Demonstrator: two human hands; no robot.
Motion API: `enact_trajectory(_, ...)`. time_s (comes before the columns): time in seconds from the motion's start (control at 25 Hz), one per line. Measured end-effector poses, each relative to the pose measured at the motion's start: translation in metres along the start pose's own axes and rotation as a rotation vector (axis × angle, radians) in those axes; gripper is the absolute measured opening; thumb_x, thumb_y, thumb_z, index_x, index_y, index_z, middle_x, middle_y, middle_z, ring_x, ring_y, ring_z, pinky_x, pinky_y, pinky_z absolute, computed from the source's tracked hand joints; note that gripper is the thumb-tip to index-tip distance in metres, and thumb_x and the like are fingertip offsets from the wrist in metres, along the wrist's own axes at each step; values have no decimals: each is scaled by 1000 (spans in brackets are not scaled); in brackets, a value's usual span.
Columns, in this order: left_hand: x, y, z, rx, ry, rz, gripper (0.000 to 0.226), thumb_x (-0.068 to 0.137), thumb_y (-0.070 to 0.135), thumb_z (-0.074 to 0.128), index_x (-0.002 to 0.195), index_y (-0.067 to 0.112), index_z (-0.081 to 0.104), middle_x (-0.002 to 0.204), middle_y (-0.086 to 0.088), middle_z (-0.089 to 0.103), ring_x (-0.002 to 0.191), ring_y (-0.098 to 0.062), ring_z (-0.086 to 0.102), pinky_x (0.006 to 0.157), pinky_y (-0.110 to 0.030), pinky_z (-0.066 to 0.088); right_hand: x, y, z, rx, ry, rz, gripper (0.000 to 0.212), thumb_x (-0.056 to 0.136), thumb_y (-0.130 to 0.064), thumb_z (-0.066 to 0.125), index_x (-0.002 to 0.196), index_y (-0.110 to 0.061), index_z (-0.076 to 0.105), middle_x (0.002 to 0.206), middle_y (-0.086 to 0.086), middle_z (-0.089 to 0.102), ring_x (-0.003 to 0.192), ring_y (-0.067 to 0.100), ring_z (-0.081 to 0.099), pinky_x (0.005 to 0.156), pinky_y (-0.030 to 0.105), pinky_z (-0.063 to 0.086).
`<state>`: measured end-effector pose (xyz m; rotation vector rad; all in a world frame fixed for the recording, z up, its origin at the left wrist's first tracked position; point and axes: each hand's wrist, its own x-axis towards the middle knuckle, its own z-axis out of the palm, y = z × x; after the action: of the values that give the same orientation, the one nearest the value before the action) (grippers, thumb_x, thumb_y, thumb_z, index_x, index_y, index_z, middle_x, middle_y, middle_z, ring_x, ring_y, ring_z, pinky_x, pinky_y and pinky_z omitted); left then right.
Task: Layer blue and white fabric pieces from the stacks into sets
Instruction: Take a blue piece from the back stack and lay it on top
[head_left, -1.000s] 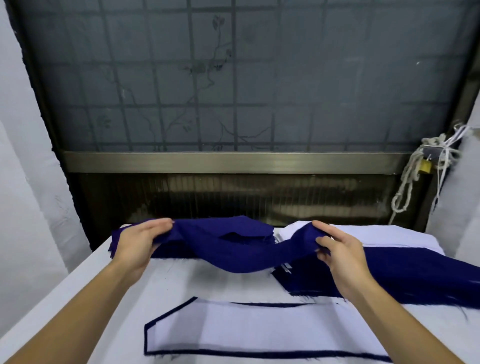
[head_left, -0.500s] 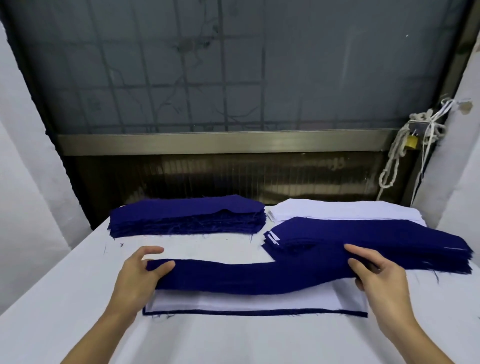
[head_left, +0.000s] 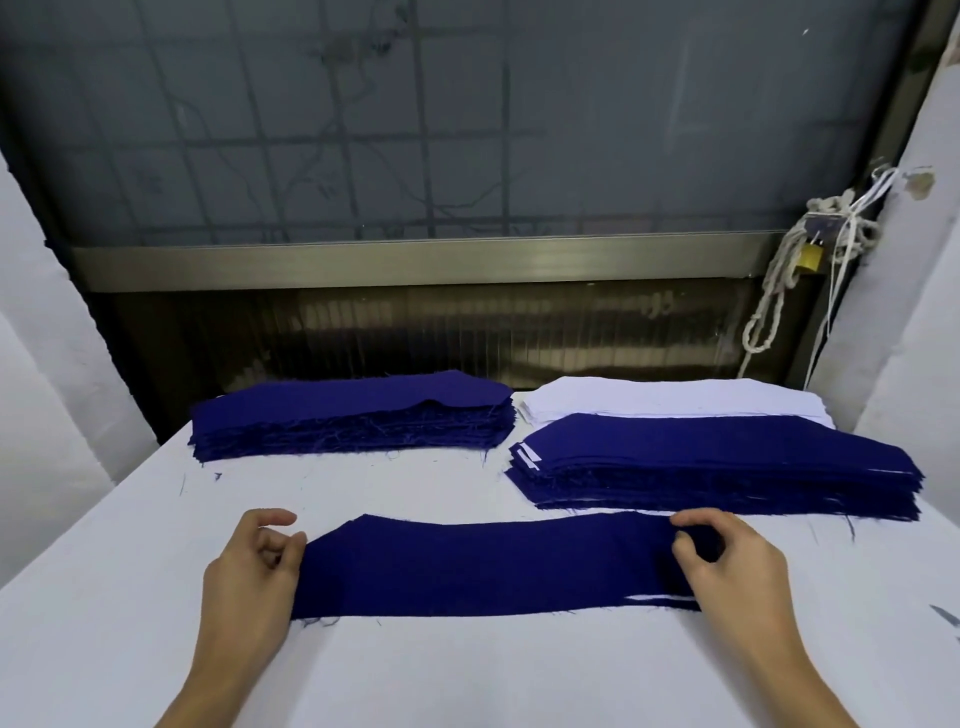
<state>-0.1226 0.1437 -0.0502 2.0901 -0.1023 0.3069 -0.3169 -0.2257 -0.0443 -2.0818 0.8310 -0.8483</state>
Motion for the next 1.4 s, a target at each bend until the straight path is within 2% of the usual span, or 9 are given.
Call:
enact_trajectory(0.12,0,-2,1,35,-5,15,16,101,12,57,103,28,58,76,3,68,80,-6,63,66,-25,43,-2,-2,-1,-106,-2,12,22,89,-8,66,90,-30,67,72,-12,67,44,10,53,48,26,42)
enact_trajectory(0.44,2,-4,3,33,62,32,15,100,10,59,110,19,53,80,1,65,79,-8,58,68,-36,42,-3,-4,-1,-193,-30,41,23,86,-13,62,88,-35,62,79,0,63,61,16,58,51,29,36)
enact_trajectory(0.64,-2,-4,5,226,56,85,21,93,8,64,112,13,57,81,1,62,85,-26,55,70,-42,43,-5,0,3,-308,-32,-51,20,88,-17,67,105,-28,70,102,-13,54,102,11,48,65,31,45)
enact_trajectory(0.76,-5,-6,9,568,93,137,30,86,24,75,110,10,66,102,-11,66,96,-39,55,80,-50,44,-5,4,7,-457,-90,-99,33,91,-39,67,123,-27,68,112,-11,56,110,15,49,87,35,47)
enact_trajectory(0.88,-9,-3,14,722,32,161,36,85,41,76,103,10,70,98,-12,67,93,-40,57,81,-51,42,-4,5,11,-619,-129,-127,49,93,-57,58,133,-28,62,114,-11,58,111,16,48,93,32,42)
enact_trajectory(1.0,-5,-5,12,660,6,157,32,90,42,71,98,11,68,88,-6,62,86,-34,52,77,-46,39,-3,5,13,-646,-144,-123,42,93,-60,55,122,-31,64,110,-14,60,108,14,47,91,30,40)
enact_trajectory(1.12,-3,-5,8,526,-56,166,24,96,39,65,94,15,66,87,1,59,82,-26,53,77,-44,44,-2,5,11,-542,-152,-140,18,91,-53,63,90,-35,62,92,-18,52,94,10,45,84,30,42)
enact_trajectory(1.2,-3,-4,5,365,-98,130,22,98,38,63,84,21,61,75,6,64,69,-21,61,71,-44,51,-3,4,8,-454,-159,-164,23,90,-45,70,78,-36,52,84,-19,50,86,7,45,78,30,42)
enact_trajectory(1.4,-2,-5,1,101,-124,52,17,100,27,63,84,24,65,66,9,69,54,-12,64,56,-30,53,-6,2,6,-310,-186,-165,30,91,-37,71,89,-38,41,77,-15,53,75,5,48,64,29,39)
